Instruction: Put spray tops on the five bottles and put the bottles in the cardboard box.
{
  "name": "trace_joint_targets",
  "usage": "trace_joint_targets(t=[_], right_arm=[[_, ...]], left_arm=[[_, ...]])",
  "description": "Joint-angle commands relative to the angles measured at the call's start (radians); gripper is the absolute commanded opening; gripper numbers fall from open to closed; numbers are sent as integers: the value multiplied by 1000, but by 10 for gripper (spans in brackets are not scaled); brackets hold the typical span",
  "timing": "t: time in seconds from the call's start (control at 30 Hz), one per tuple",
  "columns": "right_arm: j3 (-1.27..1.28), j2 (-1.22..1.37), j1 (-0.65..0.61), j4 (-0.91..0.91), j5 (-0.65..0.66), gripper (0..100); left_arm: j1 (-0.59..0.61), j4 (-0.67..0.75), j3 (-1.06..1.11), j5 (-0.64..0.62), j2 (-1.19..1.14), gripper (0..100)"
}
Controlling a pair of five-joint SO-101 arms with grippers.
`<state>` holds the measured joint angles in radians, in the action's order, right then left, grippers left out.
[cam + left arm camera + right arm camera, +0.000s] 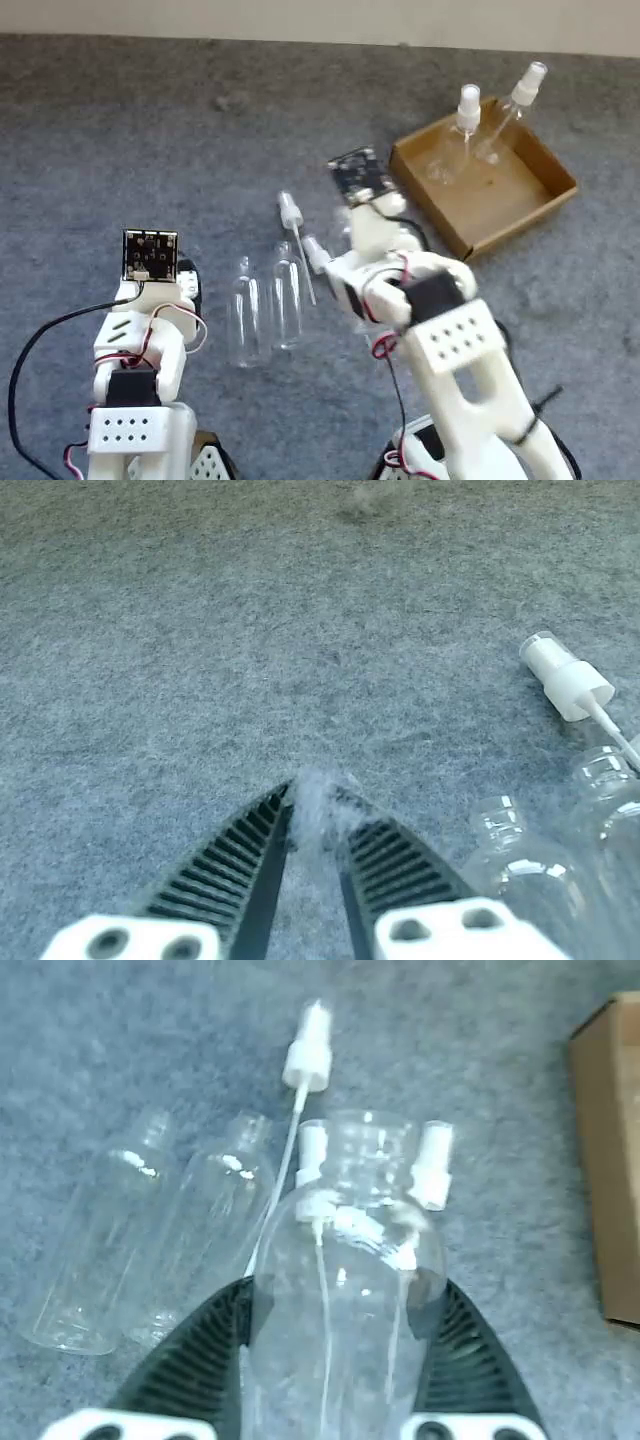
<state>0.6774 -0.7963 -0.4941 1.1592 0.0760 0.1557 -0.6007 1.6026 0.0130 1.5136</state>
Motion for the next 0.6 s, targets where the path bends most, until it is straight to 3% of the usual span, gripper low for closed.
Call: trace_joint_targets(t=[0.0,0.17,0.37,0.57], right_arm=[[-2,-136,35,68,9,88],[117,-300,77,74,9,88],[374,-526,110,-127,9,88],[524,-702,133,-159,3,88]], left_arm=[[4,-3,-36,6,1,8],[2,-5,-39,6,1,7],[2,-5,-39,6,1,7],[1,-5,-38,6,1,8]])
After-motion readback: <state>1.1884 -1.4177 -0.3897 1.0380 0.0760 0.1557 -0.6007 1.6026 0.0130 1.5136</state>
